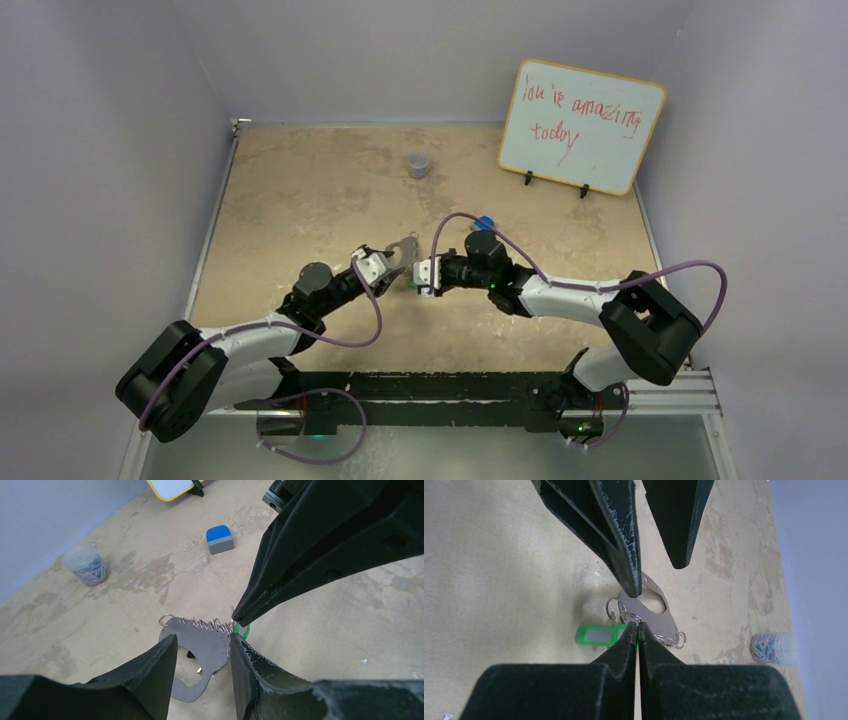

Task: Remove the keys from the keyring

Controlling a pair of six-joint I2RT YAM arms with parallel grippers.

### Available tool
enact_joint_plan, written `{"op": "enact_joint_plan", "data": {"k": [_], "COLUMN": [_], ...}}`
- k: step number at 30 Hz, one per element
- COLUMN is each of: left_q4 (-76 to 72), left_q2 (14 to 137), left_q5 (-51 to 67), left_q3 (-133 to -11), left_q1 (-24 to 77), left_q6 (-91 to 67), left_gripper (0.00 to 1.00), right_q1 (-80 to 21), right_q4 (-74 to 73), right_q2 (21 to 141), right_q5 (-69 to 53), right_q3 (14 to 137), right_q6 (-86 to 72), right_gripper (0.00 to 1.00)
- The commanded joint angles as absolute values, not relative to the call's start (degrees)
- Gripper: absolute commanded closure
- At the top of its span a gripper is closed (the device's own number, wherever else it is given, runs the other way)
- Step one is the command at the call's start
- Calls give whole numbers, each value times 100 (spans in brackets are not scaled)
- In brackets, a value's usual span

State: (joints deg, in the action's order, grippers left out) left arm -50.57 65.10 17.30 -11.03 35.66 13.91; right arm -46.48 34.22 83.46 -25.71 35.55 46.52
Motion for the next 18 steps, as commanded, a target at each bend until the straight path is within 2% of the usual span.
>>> {"op": "enact_joint_plan", "data": {"k": [1,8,14,18], "left_q4": [-5173,-4611,-3326,-3199], "left_q2": [6495,5783,4841,4591], "left_q5": [1566,532,-194,-397], "left_q3": [-1192,-684,-574,-446], "left_q1": [3533,3717,3773,3782], "left_q6": [285,-1611,-2226,-2500], "left_gripper": [59,65,67,68], "right_q1": [-4622,-4625,-4628,-4657], "right_q4": [3452,3885,3789,3727], "right_q2": [8233,8351,8626,8900], "right_q5": [-2702,-2474,-2435,-2408], "right_q3": [3585,3430,3477,3572], "right_q6": [4455,3641,3077,2957], "right_gripper": [100,100,100,100]}}
